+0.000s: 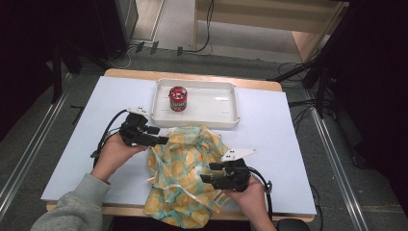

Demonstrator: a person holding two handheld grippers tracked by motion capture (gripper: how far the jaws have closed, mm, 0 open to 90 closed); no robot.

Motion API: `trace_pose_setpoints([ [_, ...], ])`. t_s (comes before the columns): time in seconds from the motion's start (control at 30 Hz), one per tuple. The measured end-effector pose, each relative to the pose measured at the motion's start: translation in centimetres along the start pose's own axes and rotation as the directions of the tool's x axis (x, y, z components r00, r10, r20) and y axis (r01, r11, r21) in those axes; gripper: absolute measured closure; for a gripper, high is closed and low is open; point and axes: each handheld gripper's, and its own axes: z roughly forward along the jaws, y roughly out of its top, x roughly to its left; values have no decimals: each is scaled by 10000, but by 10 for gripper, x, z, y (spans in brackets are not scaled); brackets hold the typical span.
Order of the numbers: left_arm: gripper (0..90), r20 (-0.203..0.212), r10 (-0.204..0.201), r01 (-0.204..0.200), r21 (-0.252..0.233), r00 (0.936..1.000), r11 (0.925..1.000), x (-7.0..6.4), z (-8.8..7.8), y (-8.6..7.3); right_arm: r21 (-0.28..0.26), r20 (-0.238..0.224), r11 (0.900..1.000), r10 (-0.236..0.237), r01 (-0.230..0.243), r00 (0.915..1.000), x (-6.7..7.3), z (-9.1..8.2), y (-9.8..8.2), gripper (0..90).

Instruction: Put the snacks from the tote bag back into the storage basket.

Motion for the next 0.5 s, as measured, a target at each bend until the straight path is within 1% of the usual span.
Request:
trace_pose_setpoints([
  [0.07, 376, 55, -2, 2, -93, 10000, 10000, -2, -1, -4, -8, 5, 10000, 15, -15, 10000, 0, 0, 0, 427],
  [0.13, 371, 145, 56, -55, -36, 9999, 10000, -4, -1, -9, 12, -9, 10000, 20, -20, 10000, 1, 0, 0, 425],
  [0.2, 368, 70, 126, -127, 108, 9999, 9999, -7, -1, -14, 0, -20, 10000, -10, 10, 10000, 1, -1, 0, 421],
  [0.23, 367, 66, 101, -101, 84, 9999, 9999, -8, -1, -15, 1, -12, 10000, -21, 21, 10000, 1, -1, 0, 418],
  [0.4, 354, 246, 306, -306, -11, 9992, 9995, -11, -3, -23, 19, 45, 10000, -16, 16, 10000, 2, -1, 0, 413],
  [0.5, 354, 346, 399, -401, 57, 9986, 9992, -13, -2, -26, 30, 89, 10000, -23, 23, 10000, 2, -1, 0, 413],
])
